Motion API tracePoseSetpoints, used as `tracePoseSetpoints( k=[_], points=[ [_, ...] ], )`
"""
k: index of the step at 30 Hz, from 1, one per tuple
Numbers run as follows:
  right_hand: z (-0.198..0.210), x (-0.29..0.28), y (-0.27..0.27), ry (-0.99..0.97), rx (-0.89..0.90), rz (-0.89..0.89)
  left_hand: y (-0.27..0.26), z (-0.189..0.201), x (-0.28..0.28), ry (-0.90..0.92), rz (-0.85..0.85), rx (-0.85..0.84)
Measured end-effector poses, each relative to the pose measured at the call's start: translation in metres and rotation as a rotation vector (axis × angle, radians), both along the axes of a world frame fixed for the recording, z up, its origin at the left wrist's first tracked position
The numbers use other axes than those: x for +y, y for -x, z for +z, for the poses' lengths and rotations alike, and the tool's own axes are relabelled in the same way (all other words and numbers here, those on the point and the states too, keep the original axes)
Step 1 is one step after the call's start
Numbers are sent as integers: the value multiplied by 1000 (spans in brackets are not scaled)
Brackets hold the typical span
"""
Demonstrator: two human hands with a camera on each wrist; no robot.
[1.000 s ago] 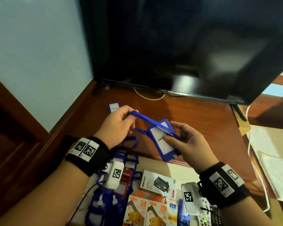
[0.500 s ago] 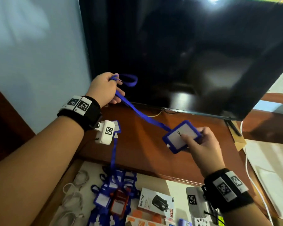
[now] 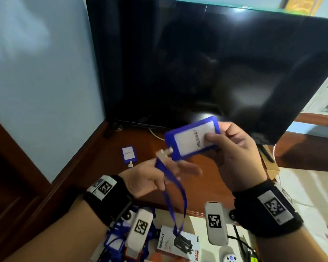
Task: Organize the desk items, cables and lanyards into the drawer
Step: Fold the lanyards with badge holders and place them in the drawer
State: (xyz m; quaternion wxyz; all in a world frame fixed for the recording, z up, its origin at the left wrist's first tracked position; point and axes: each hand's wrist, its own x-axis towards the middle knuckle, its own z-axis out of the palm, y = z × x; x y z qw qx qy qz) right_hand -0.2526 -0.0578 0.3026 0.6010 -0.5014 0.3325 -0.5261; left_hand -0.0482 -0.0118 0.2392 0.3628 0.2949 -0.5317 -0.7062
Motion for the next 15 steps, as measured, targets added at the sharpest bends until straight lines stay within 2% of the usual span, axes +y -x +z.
tracePoseSetpoints(
  k=[2,5,7,9,11,12,14,15],
  points=[
    [-1,-2,1,62,-17,-61,-1,2,12,54,-39,-71],
    [-16,-9,8,122,37,-169,-8,11,27,134,178,-355],
    [-37,-16,11,182,274,-283,-14,24,33,240,338,-655],
    [-63,-19,11,296,577,-326,-24,45,36,390,410,-901],
    [-88,-12,4,392,809,-208,-33,66,36,569,463,-1041],
    [-99,-7,0,408,853,-85,-37,75,34,637,496,-1084],
    [-108,8,-6,368,818,195,-45,86,25,712,547,-1157],
    [-106,16,-9,310,727,312,-49,85,18,712,559,-1200]
  ],
)
